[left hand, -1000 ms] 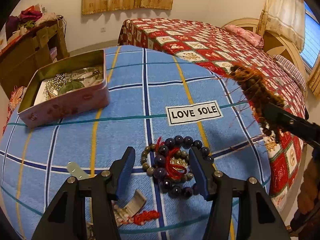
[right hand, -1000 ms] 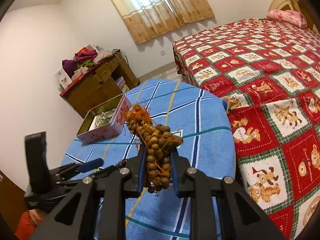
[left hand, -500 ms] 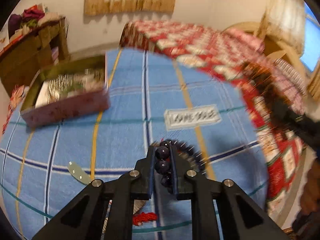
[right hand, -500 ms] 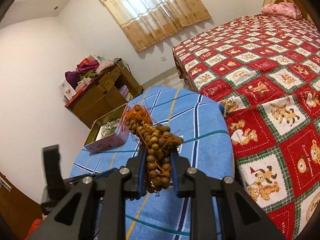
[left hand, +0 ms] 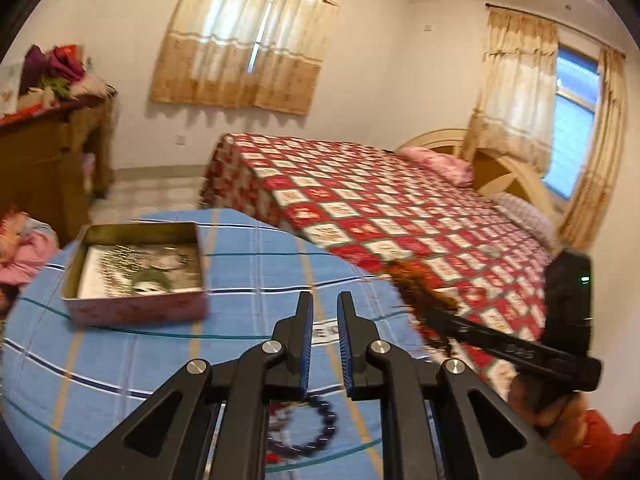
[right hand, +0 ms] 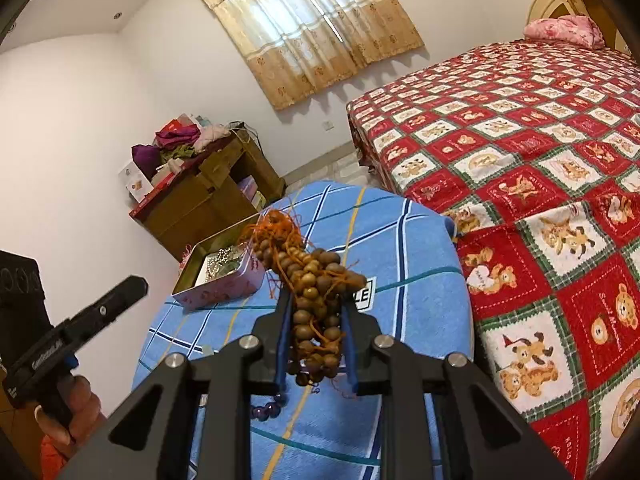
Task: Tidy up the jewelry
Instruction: 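Reach the left tool to the purple bead bracelet while the right tool lifts the brown beads toward the tin, then carry the brown beads and dark bead bracelet over the pink tin while opening both tools, then grasp the silver wristwatch on the table with the left tool, then grasp the jade-pendant bead necklace by its pendant with the right tool, then carry the watch and jade necklace over the pink tin while opening both tools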
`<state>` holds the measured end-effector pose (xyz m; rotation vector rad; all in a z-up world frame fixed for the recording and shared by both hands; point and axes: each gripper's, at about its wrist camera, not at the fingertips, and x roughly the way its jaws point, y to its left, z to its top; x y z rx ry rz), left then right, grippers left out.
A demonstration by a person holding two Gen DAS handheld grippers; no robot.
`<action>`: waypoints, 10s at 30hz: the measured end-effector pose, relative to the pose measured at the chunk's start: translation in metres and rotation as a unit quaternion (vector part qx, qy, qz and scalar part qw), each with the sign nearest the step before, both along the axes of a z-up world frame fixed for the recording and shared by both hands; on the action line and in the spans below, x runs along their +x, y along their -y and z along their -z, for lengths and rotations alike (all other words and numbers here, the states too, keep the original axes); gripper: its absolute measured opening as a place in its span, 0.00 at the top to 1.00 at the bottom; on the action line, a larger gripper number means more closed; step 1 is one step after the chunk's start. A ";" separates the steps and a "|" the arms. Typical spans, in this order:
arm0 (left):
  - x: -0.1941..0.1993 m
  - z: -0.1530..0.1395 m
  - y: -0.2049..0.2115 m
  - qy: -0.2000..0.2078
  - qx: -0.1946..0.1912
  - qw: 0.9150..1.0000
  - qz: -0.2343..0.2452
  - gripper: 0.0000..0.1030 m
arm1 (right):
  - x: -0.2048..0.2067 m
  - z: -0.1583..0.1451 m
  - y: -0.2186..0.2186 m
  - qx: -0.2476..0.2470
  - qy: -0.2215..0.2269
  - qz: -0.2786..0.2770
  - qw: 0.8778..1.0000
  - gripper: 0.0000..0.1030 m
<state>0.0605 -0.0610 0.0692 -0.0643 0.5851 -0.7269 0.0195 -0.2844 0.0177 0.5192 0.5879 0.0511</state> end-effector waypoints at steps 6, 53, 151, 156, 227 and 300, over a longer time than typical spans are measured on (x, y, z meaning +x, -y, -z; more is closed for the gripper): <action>0.016 0.031 -0.006 -0.065 0.052 0.996 -0.025 0.58 | -0.001 0.003 -0.004 -0.004 -0.006 -0.006 1.000 0.76; 0.010 -0.007 -0.008 -0.043 -0.006 0.999 0.029 0.88 | 0.000 0.012 0.003 0.011 -0.022 0.007 1.000 0.75; -0.005 0.129 -0.079 -0.136 0.114 0.975 -0.136 0.60 | 0.021 0.060 -0.122 -0.039 -0.105 -0.171 0.979 0.63; -0.008 0.123 -0.082 -0.125 0.091 0.980 -0.128 0.81 | 0.020 0.059 -0.122 -0.040 -0.106 -0.167 0.979 0.63; 0.032 0.063 -0.150 -0.060 0.115 0.979 -0.157 0.54 | 0.114 0.004 -0.150 -0.010 -0.038 -0.197 0.980 0.84; 0.193 0.073 -0.119 -0.080 0.038 0.976 -0.197 0.48 | 0.246 0.048 -0.153 -0.090 -0.056 -0.169 0.980 0.71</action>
